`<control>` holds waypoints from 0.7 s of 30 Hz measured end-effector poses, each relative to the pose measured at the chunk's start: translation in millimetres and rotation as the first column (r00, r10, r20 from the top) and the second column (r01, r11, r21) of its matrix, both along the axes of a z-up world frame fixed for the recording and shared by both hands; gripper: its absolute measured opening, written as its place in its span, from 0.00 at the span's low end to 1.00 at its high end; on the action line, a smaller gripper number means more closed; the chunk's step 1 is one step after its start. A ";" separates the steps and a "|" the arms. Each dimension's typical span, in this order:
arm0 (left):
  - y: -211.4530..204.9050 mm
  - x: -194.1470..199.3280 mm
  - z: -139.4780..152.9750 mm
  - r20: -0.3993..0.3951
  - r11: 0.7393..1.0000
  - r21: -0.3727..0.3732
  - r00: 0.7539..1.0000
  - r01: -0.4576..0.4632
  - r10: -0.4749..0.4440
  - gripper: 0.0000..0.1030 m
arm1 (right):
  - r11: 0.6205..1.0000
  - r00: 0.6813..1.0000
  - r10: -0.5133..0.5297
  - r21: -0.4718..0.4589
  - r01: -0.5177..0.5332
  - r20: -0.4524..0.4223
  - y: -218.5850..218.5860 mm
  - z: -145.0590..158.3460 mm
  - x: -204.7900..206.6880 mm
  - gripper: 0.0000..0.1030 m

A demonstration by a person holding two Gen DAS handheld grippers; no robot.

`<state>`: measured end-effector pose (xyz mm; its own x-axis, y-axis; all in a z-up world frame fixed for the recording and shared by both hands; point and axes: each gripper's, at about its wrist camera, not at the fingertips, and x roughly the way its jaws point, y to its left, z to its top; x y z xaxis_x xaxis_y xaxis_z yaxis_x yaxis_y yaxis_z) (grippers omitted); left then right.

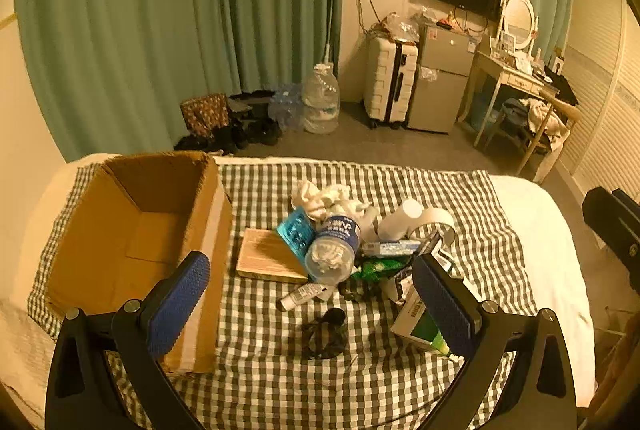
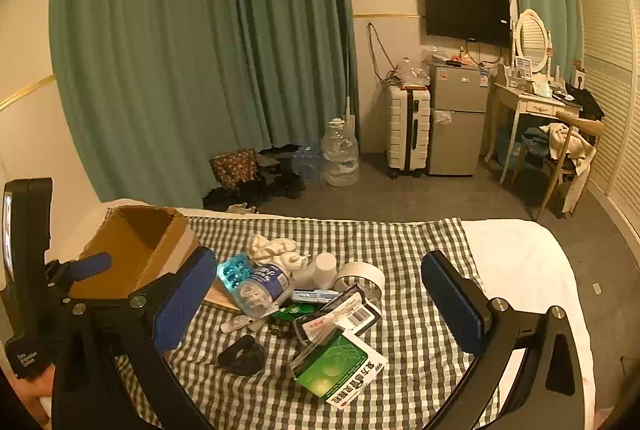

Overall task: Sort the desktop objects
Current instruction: 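Reach the right gripper toward the green-and-white medicine box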

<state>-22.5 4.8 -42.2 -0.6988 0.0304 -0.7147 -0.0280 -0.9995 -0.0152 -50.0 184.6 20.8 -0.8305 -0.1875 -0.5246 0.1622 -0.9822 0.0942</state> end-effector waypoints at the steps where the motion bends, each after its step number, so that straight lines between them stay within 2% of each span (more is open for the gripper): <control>1: 0.8 -2.6 -4.5 0.012 1.000 0.004 1.000 0.004 -0.004 1.00 | 1.000 1.000 -0.002 0.000 0.002 0.000 2.4 -3.5 -1.1 1.00; 6: 5.7 -14.3 -31.8 0.069 0.999 0.044 0.997 0.031 -0.034 1.00 | 1.000 0.998 0.015 -0.023 -0.013 0.068 8.0 -26.0 -16.5 1.00; 11: 10.0 -24.1 -58.1 0.119 0.995 0.071 0.990 0.067 -0.075 1.00 | 0.999 0.986 -0.052 0.000 0.053 0.159 16.3 -55.6 -36.1 1.00; 18: 10.3 -31.8 -83.4 0.155 0.997 0.031 0.986 0.064 -0.068 1.00 | 0.996 0.961 -0.089 -0.001 0.093 0.260 22.7 -92.5 -49.7 1.00; 21: 8.5 -36.0 -96.3 0.182 0.997 0.012 0.981 0.074 -0.075 1.00 | 0.994 0.947 -0.107 0.028 0.104 0.302 20.8 -106.4 -53.7 1.00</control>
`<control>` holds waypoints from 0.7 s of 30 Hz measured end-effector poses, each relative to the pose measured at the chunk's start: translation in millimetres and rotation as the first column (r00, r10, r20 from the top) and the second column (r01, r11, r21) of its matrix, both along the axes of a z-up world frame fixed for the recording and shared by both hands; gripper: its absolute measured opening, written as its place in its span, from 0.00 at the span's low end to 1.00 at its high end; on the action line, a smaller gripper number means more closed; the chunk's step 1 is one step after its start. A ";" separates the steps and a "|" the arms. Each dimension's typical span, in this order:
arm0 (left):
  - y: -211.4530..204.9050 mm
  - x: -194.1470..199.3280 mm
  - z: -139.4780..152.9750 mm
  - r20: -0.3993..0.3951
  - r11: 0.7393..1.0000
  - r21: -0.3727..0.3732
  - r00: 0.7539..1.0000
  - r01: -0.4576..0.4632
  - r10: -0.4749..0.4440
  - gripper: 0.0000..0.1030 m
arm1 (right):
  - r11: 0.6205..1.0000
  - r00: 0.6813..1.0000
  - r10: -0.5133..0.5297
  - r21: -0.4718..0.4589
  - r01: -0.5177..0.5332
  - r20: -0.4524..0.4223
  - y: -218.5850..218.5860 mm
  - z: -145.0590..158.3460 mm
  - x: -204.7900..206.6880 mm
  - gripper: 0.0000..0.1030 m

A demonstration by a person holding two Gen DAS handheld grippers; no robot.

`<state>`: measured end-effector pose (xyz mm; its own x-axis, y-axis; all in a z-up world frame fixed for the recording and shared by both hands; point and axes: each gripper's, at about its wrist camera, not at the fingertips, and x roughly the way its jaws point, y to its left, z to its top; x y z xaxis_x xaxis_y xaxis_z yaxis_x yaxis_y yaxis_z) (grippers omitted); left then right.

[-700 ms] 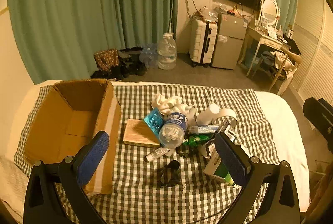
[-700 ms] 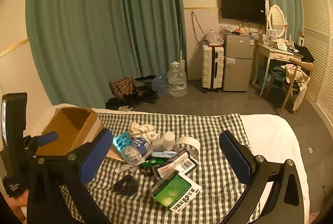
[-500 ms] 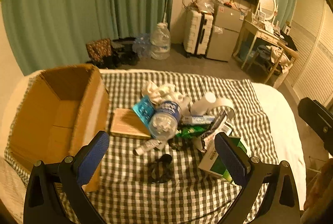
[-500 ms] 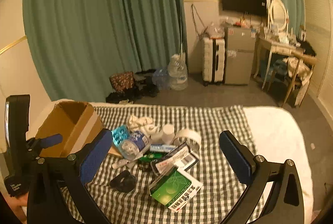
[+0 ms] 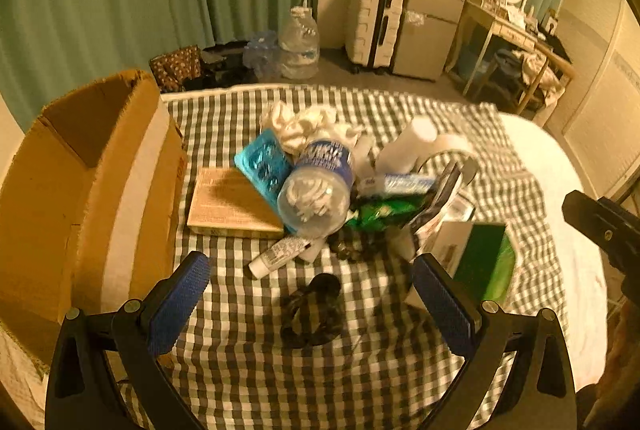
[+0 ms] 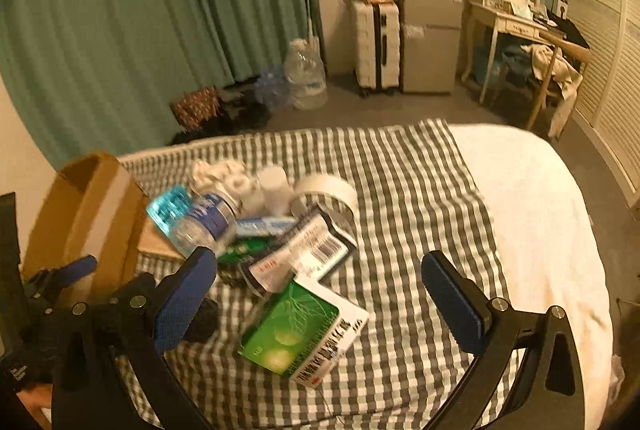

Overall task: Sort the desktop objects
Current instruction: 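Reach the right gripper toward the green-and-white medicine box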

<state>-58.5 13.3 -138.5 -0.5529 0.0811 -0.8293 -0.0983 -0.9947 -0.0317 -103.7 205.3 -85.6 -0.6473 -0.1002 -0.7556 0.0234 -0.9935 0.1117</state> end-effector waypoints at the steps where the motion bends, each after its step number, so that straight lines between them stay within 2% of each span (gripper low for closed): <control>1: -0.1 -0.7 -3.5 0.009 1.000 -0.003 1.000 0.004 -0.004 1.00 | 1.000 1.000 -0.001 0.005 0.001 0.010 -0.3 -3.1 -0.3 1.00; 6: 2.3 -4.5 -24.4 0.054 0.999 -0.025 0.998 0.031 -0.029 1.00 | 1.000 0.998 -0.007 0.014 0.006 0.064 -1.1 -23.6 -2.1 1.00; 9: 0.5 -6.0 -32.4 0.073 0.999 -0.043 0.997 0.014 -0.010 1.00 | 1.000 0.996 0.005 0.010 -0.006 0.091 -5.3 -33.2 -5.6 1.00; 16: 1.0 -5.3 -47.1 0.113 0.999 -0.044 0.993 0.024 -0.019 1.00 | 1.000 0.990 0.003 0.017 -0.005 0.141 -10.0 -53.4 -9.7 1.00; 21: -0.9 -9.9 -62.3 0.152 0.999 -0.047 0.988 0.024 -0.017 1.00 | 0.995 0.972 -0.011 -0.096 0.034 0.235 0.3 -78.1 -17.7 1.00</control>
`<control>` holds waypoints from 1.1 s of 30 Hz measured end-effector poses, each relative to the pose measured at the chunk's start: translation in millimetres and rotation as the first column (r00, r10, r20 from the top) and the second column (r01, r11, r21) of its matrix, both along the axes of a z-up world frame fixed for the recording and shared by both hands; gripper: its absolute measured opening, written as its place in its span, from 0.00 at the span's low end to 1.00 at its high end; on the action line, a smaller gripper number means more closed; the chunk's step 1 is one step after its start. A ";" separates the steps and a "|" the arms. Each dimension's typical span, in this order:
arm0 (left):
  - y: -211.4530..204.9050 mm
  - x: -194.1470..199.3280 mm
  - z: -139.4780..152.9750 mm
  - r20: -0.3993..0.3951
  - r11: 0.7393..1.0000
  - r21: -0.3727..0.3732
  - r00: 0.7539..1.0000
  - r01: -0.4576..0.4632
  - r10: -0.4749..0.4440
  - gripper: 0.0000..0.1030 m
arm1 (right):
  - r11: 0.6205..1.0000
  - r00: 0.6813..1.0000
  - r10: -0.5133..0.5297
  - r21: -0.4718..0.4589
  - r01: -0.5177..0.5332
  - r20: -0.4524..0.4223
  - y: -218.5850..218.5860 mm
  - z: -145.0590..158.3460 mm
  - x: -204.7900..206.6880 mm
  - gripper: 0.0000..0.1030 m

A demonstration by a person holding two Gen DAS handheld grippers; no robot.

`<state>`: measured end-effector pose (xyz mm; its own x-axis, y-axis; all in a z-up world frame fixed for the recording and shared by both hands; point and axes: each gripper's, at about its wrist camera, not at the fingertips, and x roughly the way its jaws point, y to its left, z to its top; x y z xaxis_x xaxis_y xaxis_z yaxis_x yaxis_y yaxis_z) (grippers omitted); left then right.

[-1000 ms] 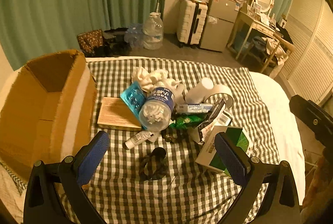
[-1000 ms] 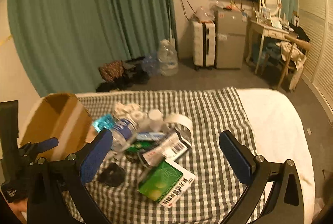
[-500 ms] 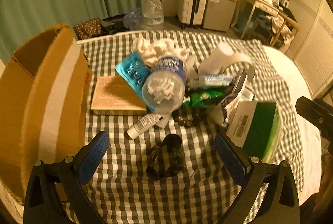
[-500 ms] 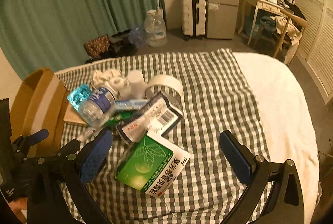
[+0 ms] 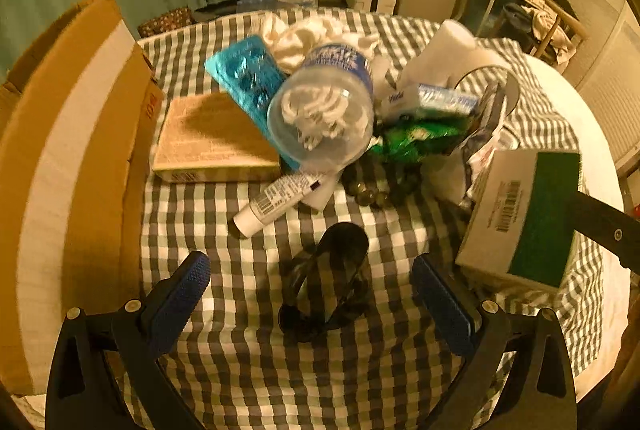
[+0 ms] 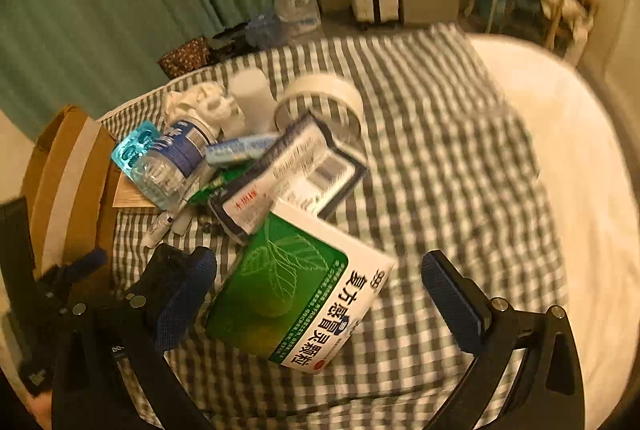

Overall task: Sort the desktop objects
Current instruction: 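Reach the right gripper toward the green-and-white medicine box, then grasp the green-and-white medicine box with the right gripper and lift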

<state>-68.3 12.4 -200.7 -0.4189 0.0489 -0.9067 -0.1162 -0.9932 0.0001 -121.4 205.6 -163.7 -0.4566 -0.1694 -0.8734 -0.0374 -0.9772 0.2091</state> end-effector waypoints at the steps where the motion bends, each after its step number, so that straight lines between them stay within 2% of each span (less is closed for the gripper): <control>1: -0.6 -0.5 -2.3 0.006 1.000 0.000 1.000 -0.001 0.001 1.00 | 1.000 1.000 -0.009 -0.021 0.010 0.025 1.9 -5.8 -1.6 1.00; 7: -3.3 -4.4 -20.1 0.046 1.000 -0.001 0.999 -0.001 0.001 1.00 | 0.984 0.992 -0.016 -0.176 0.038 0.129 5.1 -34.7 -6.3 1.00; 11: -3.1 -6.3 -33.0 0.077 1.000 0.004 0.997 0.004 -0.005 0.95 | 0.975 0.986 -0.013 -0.219 0.049 0.164 2.1 -46.7 -8.7 1.00; 16: -4.5 -9.5 -50.7 0.120 1.000 -0.007 0.993 -0.001 0.002 0.85 | 0.972 0.984 -0.005 -0.230 0.047 0.179 -5.9 -59.2 -12.3 1.00; 19: -8.4 -11.3 -55.6 0.114 1.000 -0.005 0.993 -0.029 0.030 0.78 | 0.971 0.979 0.011 -0.235 0.038 0.204 -13.9 -69.5 -16.4 1.00; 22: -8.7 -10.2 -51.5 0.097 0.999 -0.016 0.995 -0.027 0.029 0.63 | 0.974 0.979 0.029 -0.226 0.018 0.203 -23.5 -75.1 -18.3 1.00; 26: -7.7 -8.6 -50.9 0.096 0.999 -0.041 0.995 -0.017 0.021 0.63 | 0.976 0.980 0.045 -0.217 -0.001 0.196 -32.3 -76.2 -19.2 0.97; 29: -9.1 -7.4 -49.2 0.097 1.000 -0.027 0.995 -0.011 0.013 0.63 | 0.976 0.982 0.061 -0.217 -0.020 0.181 -39.1 -73.9 -19.8 0.88; 33: -11.3 -6.1 -43.4 0.081 1.000 -0.017 0.997 -0.008 0.009 0.63 | 0.980 0.982 0.097 -0.187 -0.066 0.164 -53.2 -73.3 -19.6 0.85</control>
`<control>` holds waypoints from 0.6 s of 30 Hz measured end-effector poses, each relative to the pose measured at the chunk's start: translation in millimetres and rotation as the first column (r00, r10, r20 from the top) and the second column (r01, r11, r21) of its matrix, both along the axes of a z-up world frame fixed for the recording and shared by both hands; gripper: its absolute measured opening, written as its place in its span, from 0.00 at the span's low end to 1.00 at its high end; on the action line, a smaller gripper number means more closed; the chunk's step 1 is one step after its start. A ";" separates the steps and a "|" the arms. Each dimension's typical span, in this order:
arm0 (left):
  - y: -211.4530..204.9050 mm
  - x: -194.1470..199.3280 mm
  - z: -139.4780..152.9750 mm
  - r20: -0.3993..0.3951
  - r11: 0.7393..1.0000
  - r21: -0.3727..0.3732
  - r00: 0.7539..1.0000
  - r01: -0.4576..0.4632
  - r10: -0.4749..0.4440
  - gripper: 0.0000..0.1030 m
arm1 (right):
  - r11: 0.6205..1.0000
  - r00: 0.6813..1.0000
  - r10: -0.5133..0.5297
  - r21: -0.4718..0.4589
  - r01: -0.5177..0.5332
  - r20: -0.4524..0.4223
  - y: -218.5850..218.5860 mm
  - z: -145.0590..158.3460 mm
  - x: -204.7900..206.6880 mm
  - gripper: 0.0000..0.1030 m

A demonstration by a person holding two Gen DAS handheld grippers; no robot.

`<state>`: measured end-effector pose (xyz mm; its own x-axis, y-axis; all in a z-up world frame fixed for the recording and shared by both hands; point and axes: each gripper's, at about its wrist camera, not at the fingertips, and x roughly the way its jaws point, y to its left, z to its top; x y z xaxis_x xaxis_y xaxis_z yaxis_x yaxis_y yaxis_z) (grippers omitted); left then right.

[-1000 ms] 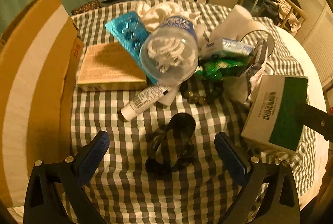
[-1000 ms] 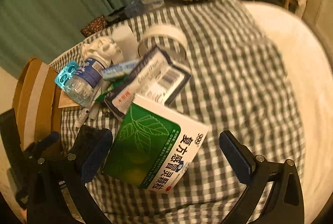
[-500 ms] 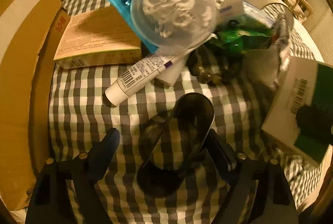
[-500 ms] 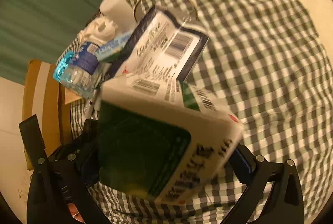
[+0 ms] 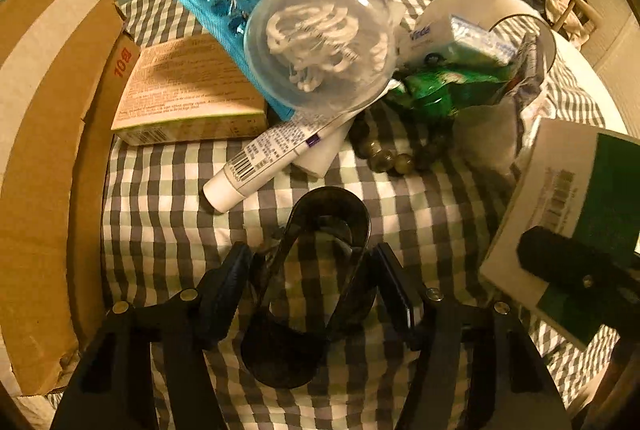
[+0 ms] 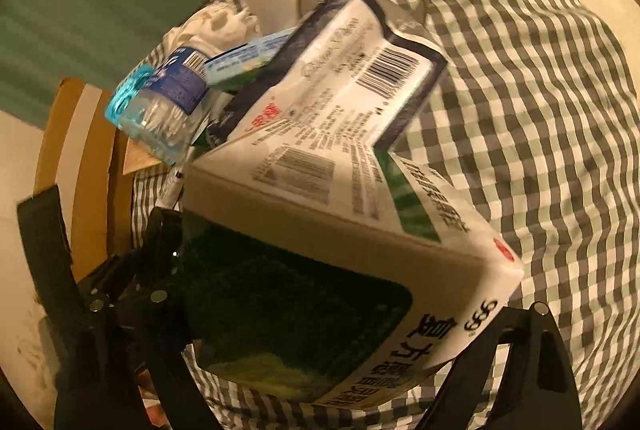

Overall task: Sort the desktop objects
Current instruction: 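Grasp the green-and-white medicine box with the right gripper and lift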

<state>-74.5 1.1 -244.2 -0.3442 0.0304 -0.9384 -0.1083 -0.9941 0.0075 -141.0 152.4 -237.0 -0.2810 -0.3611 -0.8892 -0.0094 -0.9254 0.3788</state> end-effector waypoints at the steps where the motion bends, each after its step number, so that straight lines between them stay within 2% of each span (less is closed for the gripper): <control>1: -0.7 0.2 1.6 -0.004 1.000 0.000 1.000 0.001 -0.001 0.63 | 1.000 1.000 0.003 0.002 -0.003 -0.002 -2.0 0.2 -0.3 0.85; 6: -8.2 2.7 17.1 -0.046 1.000 0.007 0.999 -0.006 0.006 0.63 | 1.000 0.999 0.012 0.024 -0.011 -0.030 -12.0 2.1 0.6 0.83; 7: -9.6 2.7 20.1 -0.054 1.000 0.009 0.999 -0.007 0.007 0.63 | 0.999 0.999 0.009 0.032 -0.008 -0.039 -7.0 10.0 -1.6 0.83; 12: -19.8 4.9 34.5 -0.099 1.000 0.002 0.995 -0.021 0.021 0.63 | 0.994 0.994 0.005 0.112 0.007 -0.106 -14.9 25.2 -2.4 0.82; 14: -15.2 13.0 52.3 -0.125 1.000 0.003 0.992 -0.027 0.028 0.63 | 0.988 0.990 0.008 0.152 0.014 -0.139 -19.8 32.2 -4.0 0.82; 16: -15.2 11.4 54.3 -0.147 0.999 0.014 0.989 -0.030 0.031 0.63 | 0.988 0.986 0.001 0.152 0.024 -0.164 -10.7 39.5 -4.0 0.82; 18: -13.9 8.6 68.6 -0.178 0.999 0.022 0.983 -0.032 0.035 0.63 | 0.988 0.982 -0.004 0.154 0.034 -0.190 -2.4 47.7 -2.6 0.82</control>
<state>-65.9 -12.8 -175.5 -0.5072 0.0336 -0.8612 -0.0738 -0.9973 0.0045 -143.6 150.1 -189.3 -0.4546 -0.2154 -0.8643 0.0300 -0.9735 0.2268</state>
